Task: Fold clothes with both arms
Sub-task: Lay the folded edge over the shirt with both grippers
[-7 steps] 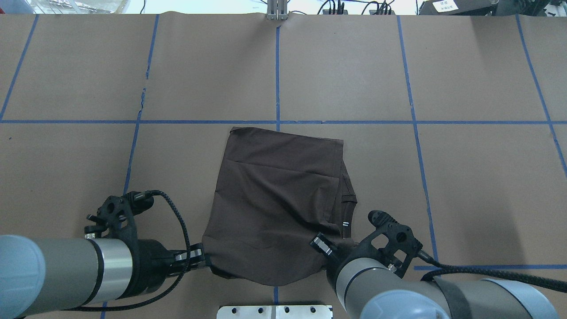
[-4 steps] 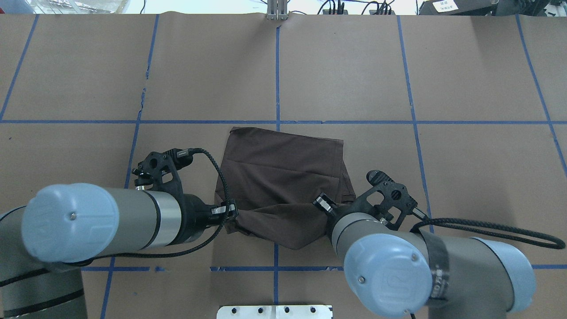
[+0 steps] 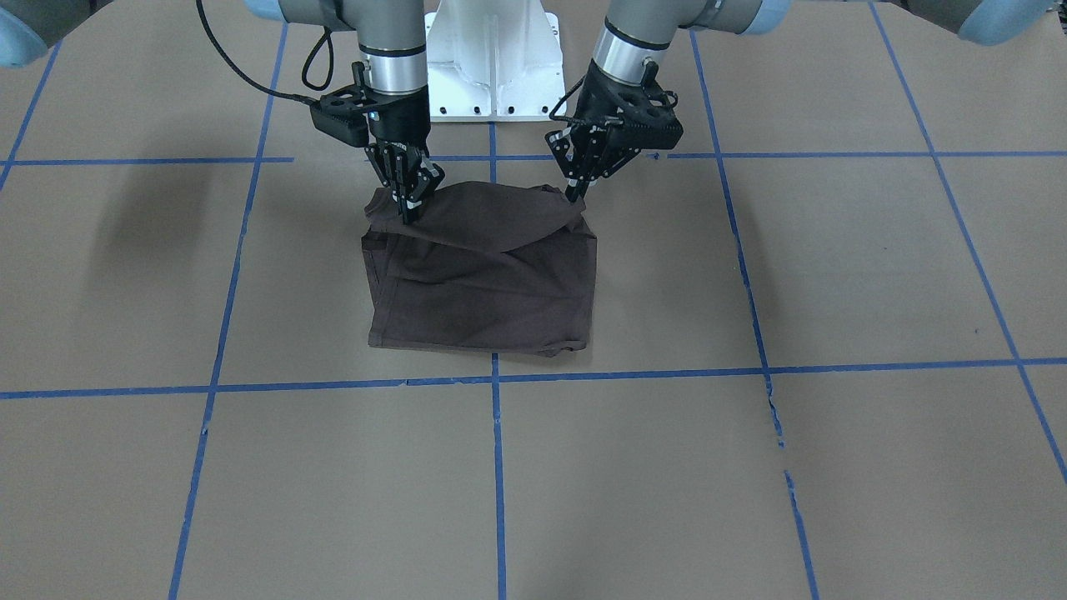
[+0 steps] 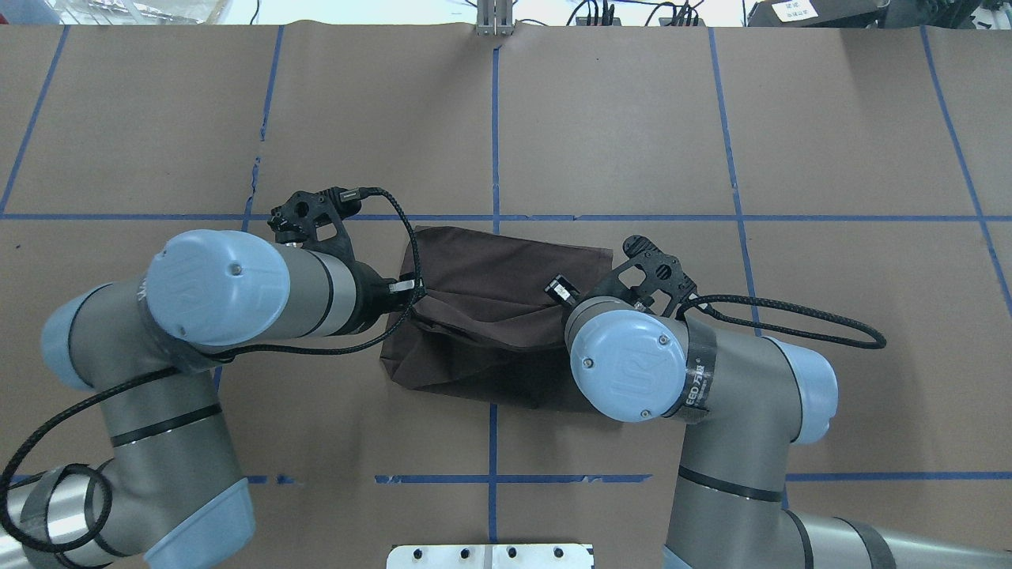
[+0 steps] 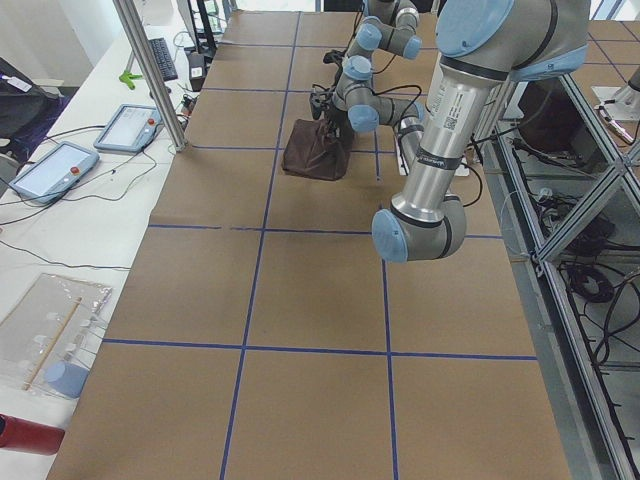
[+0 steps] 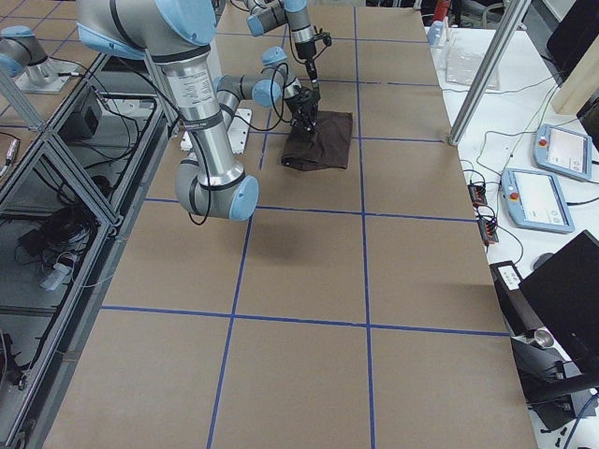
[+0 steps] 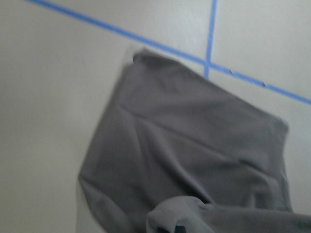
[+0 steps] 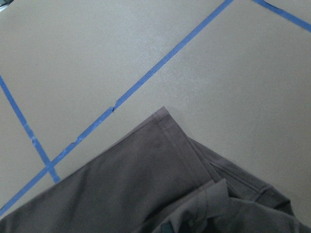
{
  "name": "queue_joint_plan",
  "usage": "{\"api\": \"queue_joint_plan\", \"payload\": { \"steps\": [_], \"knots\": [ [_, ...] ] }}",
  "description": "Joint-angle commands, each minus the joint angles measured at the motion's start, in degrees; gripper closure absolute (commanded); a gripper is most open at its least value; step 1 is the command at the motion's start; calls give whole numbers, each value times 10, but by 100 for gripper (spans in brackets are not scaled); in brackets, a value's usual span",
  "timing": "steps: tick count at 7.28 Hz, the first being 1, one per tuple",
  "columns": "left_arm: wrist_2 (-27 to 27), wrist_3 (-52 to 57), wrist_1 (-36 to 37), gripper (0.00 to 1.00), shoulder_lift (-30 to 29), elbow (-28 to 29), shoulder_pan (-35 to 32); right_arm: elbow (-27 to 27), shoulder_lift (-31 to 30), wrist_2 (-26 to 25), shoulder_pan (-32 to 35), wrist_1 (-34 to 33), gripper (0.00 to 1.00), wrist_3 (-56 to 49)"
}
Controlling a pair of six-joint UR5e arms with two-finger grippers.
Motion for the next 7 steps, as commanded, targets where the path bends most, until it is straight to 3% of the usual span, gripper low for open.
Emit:
{"api": "queue_joint_plan", "payload": {
  "steps": [1, 7],
  "knots": [
    [2, 3, -43, 100, -17, 69, -8, -34, 2, 5, 13, 6, 100, -10],
    [5, 17, -67, 100, -50, 144, -26, -69, 11, 6, 18, 7, 100, -15]
  ]
}}
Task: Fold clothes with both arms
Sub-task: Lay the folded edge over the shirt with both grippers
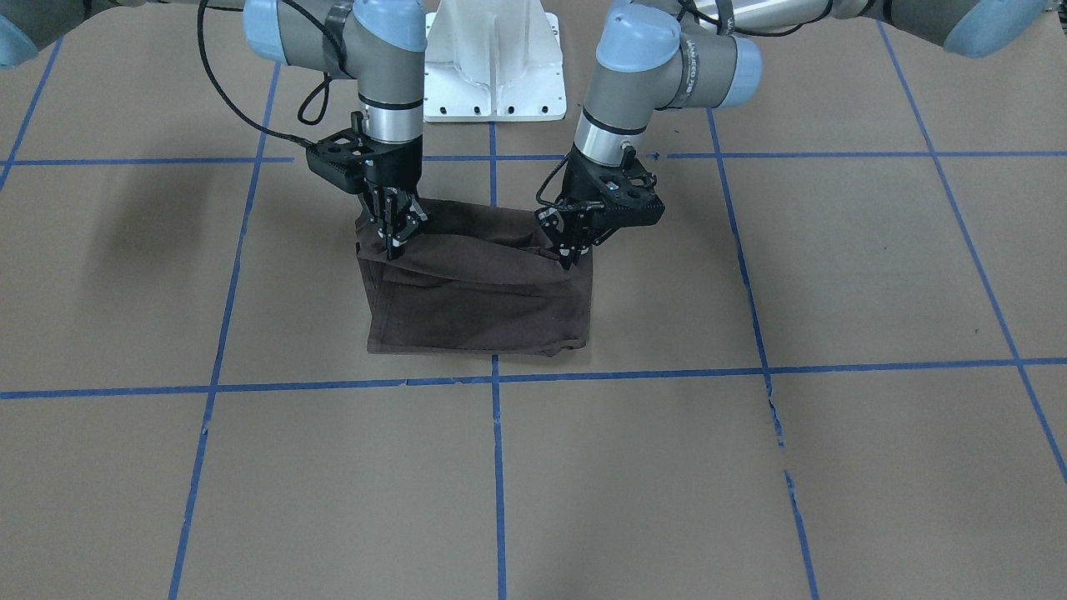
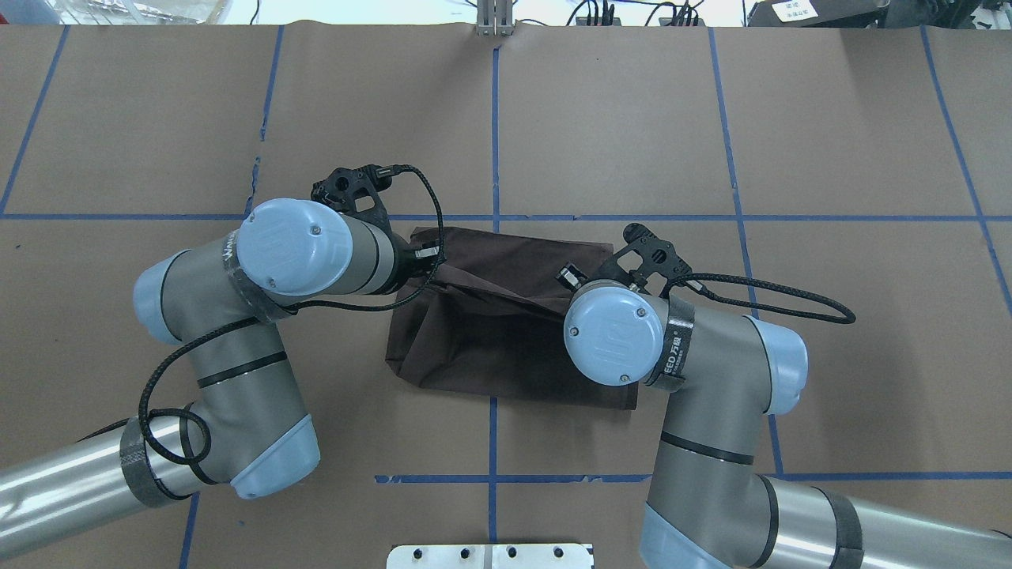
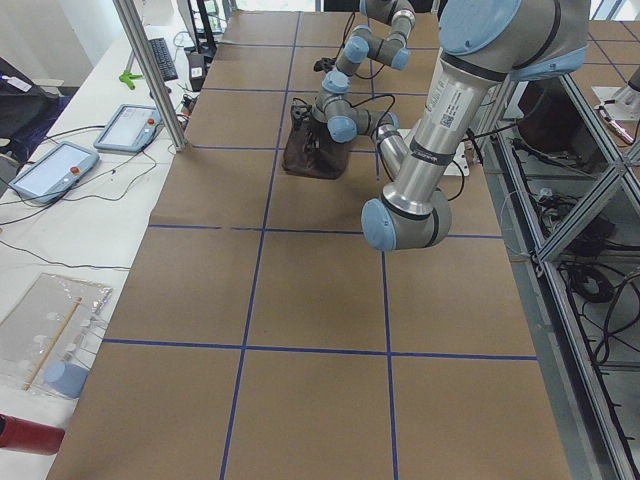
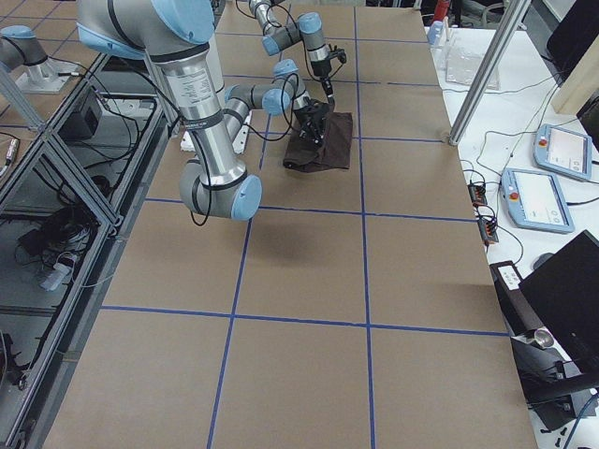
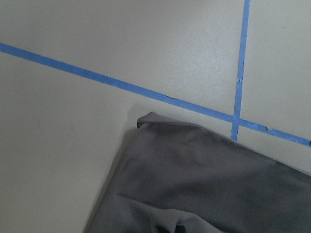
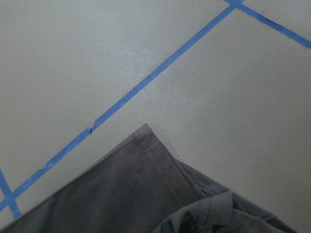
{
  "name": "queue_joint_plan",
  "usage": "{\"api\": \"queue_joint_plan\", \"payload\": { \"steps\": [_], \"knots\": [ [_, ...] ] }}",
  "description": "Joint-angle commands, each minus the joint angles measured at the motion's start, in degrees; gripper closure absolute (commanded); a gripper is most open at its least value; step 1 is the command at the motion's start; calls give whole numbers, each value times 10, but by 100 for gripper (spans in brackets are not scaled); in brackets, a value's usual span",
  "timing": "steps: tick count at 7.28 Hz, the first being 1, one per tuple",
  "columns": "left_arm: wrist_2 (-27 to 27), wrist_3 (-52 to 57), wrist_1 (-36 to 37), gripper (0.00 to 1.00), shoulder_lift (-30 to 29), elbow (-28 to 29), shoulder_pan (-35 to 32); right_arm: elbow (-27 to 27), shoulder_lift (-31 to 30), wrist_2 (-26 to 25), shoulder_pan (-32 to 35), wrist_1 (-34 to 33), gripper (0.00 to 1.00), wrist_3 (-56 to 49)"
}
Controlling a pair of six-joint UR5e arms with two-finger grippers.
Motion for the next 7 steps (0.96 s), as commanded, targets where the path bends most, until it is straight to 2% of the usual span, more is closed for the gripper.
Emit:
{"api": "queue_joint_plan", "payload": {
  "steps": [1, 5, 6, 7],
  "knots": [
    [1, 3, -18, 100, -6, 35, -3, -17, 3, 0, 3, 0, 100, -4],
    [0, 2, -29, 100, -20, 56, -2, -41, 15, 5, 12, 0, 100, -20],
    [0, 2, -30, 100, -24, 65, -2, -49, 16, 9, 15, 19, 100, -24],
    [0, 2, -30, 100, -24, 65, -2, -83, 16, 11, 19, 81, 100, -47]
  ]
}}
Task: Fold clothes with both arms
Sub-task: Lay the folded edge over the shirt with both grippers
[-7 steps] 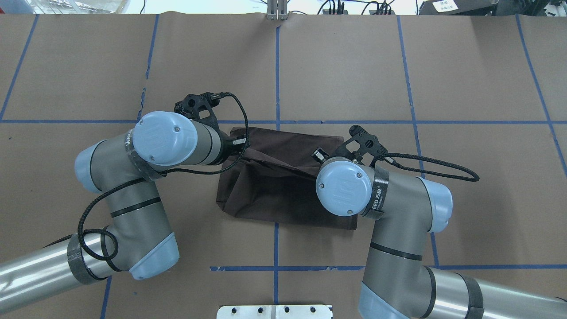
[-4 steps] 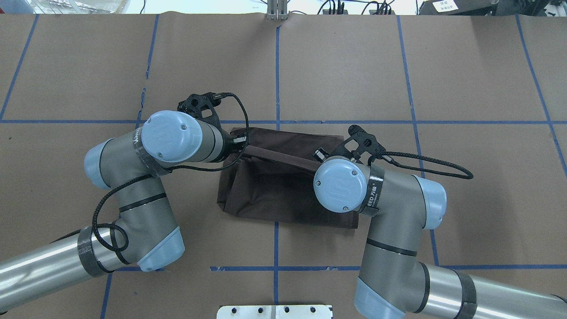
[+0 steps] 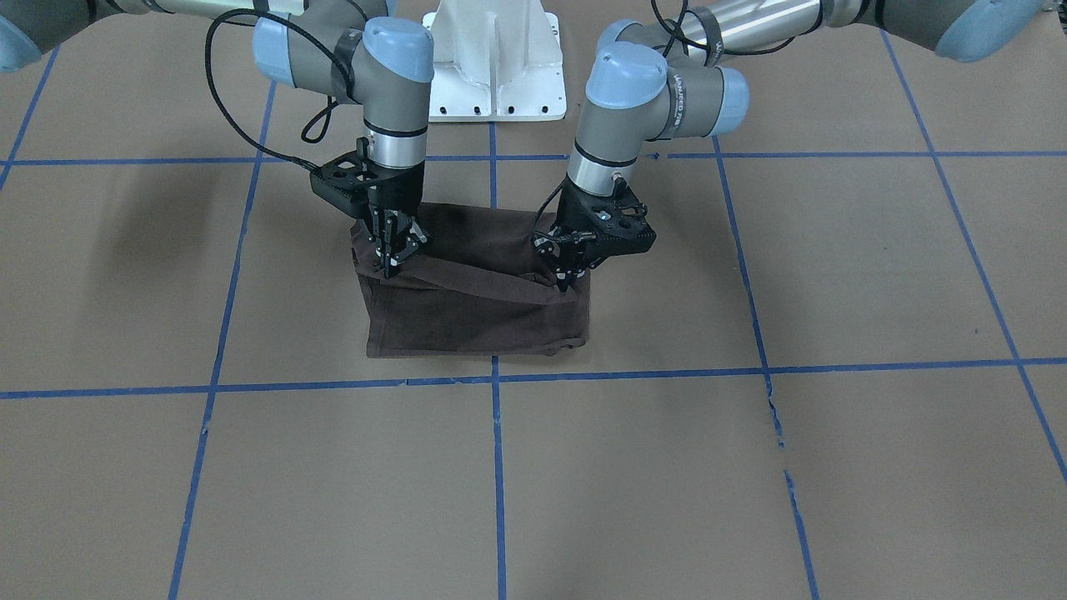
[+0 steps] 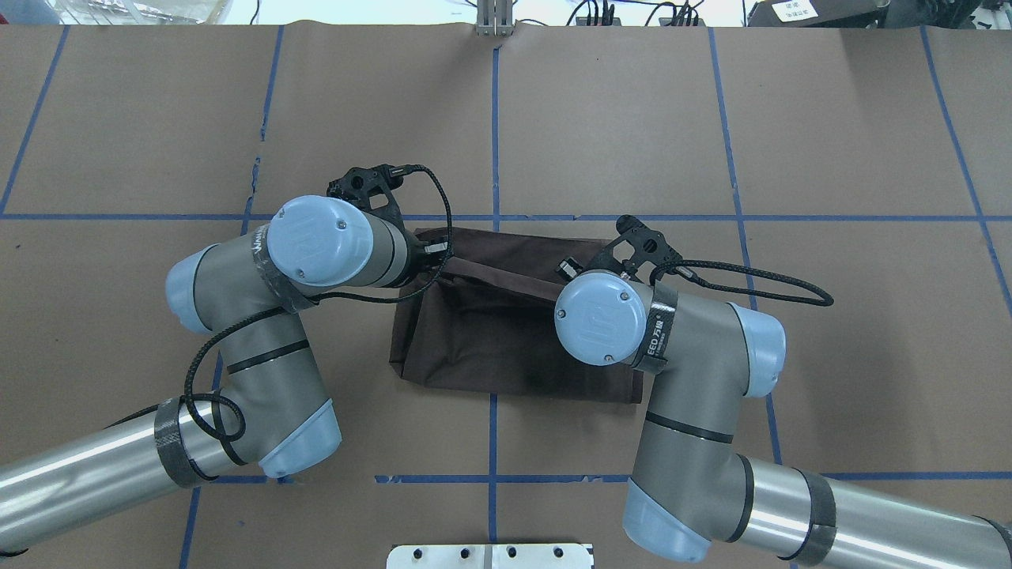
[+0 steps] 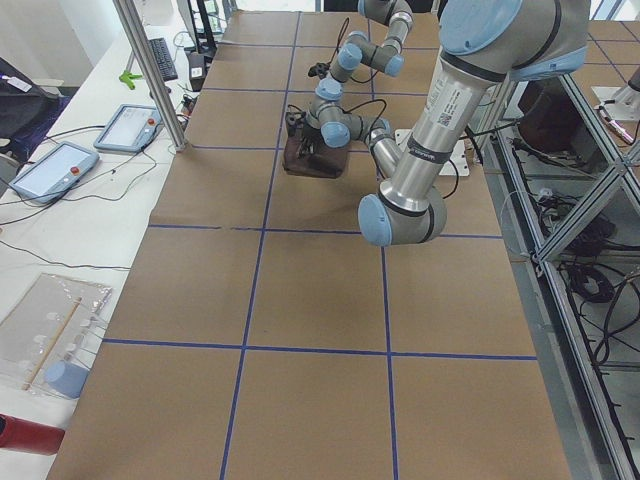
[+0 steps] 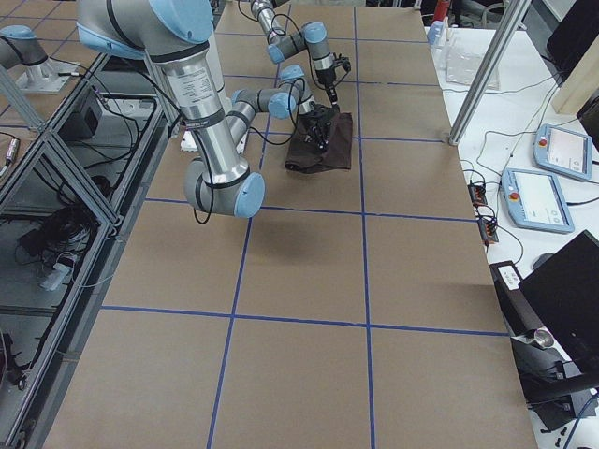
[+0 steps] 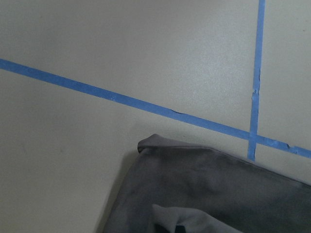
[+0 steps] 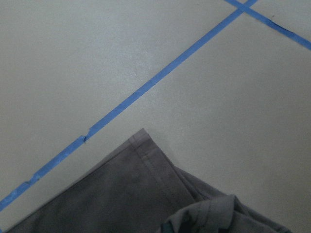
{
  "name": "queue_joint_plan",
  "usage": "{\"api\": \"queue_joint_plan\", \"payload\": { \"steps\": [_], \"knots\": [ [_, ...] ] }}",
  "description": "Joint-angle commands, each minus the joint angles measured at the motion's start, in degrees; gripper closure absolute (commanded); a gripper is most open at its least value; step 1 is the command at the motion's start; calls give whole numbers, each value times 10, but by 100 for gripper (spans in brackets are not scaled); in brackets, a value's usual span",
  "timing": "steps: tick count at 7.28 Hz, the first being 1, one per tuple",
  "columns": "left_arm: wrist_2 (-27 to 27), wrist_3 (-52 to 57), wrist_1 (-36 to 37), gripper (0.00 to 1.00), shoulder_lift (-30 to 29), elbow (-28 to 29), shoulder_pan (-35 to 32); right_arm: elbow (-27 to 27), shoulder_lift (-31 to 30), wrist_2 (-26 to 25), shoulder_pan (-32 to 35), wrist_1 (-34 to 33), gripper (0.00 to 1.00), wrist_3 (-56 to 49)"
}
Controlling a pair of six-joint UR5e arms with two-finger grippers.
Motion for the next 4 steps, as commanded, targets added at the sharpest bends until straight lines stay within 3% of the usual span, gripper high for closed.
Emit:
{"api": "queue_joint_plan", "payload": {
  "steps": [1, 4],
  "knots": [
    [0, 0, 0, 100, -2, 5, 0, -38, 1, 4, 8, 75, 100, -32],
    [0, 0, -1, 100, -1, 5, 0, -38, -2, 15, 16, 77, 100, -58]
  ]
}}
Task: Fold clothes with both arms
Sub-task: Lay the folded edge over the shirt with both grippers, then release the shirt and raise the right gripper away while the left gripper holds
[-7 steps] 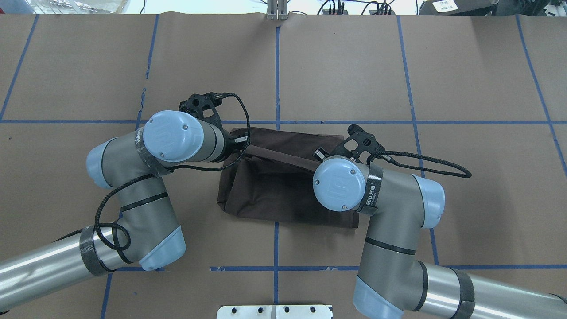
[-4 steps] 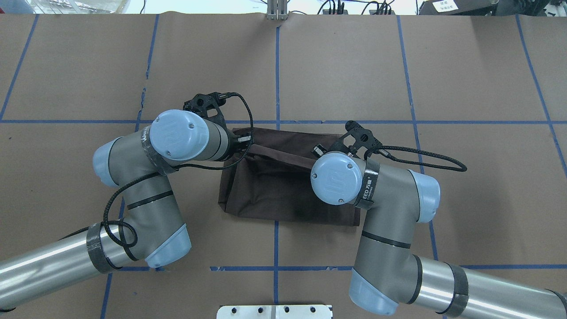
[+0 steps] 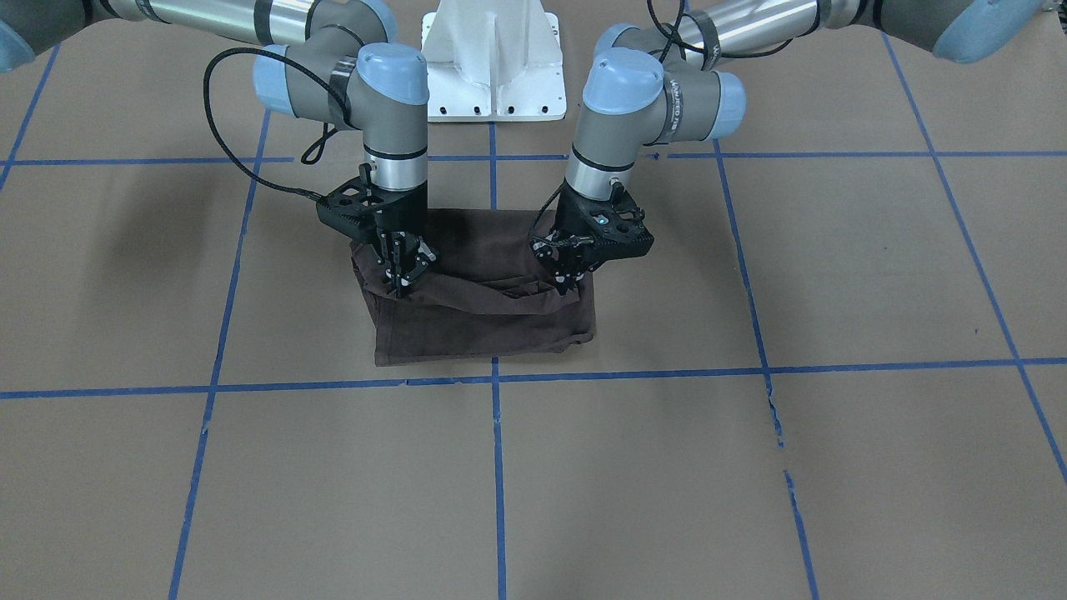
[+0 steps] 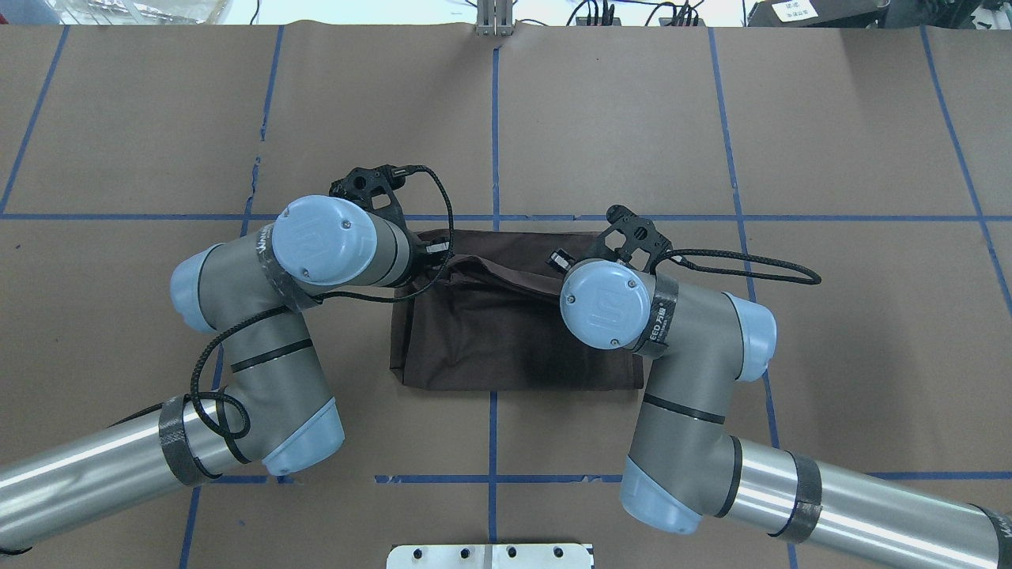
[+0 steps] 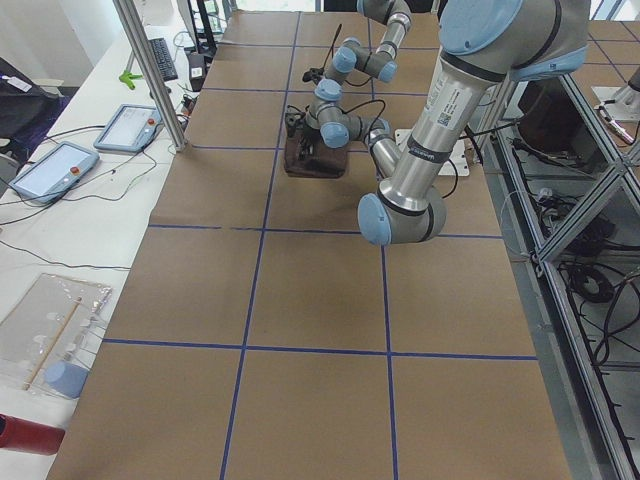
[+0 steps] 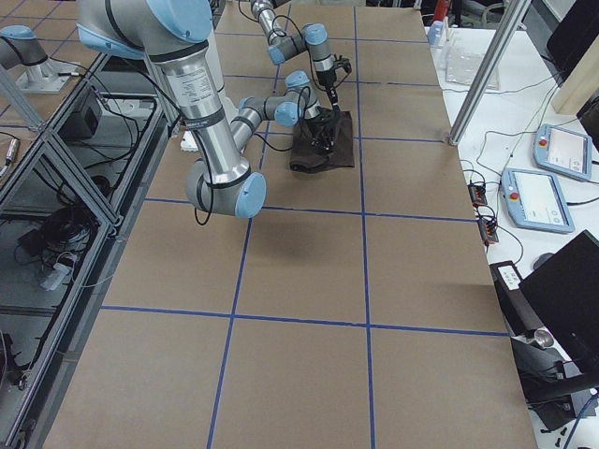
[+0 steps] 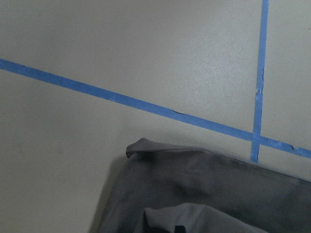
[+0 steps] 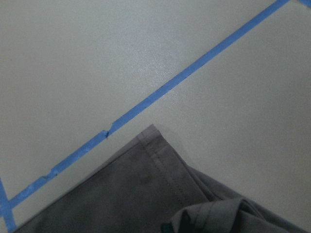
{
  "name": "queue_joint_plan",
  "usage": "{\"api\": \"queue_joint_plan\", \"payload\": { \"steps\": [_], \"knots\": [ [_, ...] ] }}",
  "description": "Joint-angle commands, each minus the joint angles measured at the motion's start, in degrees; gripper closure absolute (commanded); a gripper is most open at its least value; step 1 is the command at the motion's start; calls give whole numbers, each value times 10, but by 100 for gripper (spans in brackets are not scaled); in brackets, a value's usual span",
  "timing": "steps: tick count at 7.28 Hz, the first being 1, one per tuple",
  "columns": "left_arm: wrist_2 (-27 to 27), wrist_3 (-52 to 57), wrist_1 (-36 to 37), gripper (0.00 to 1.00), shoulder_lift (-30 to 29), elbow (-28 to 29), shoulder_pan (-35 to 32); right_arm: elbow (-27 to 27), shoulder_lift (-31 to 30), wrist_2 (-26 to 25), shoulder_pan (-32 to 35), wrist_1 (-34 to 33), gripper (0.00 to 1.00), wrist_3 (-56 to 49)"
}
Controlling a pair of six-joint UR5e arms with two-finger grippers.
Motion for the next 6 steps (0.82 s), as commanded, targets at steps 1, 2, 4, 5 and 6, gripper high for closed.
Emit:
{"api": "queue_joint_plan", "payload": {
  "steps": [1, 2, 4, 5, 6],
  "knots": [
    [0, 0, 0, 100, 1, 0, -1, -1, -2, 3, 6, 2, 100, -13],
    [0, 0, -6, 100, 2, 1, -1, -1, -3, 3, 7, 2, 100, -23],
    [-2, 98, -18, 1, 7, -1, -9, -5, -3, 3, 14, 2, 0, -114],
    [-6, 125, -19, 0, 13, -6, -31, 0, -2, 30, 24, 5, 0, -136],
    [-37, 181, -20, 0, 22, -11, -54, 19, -3, 50, 26, 4, 0, -157]
  ]
}}
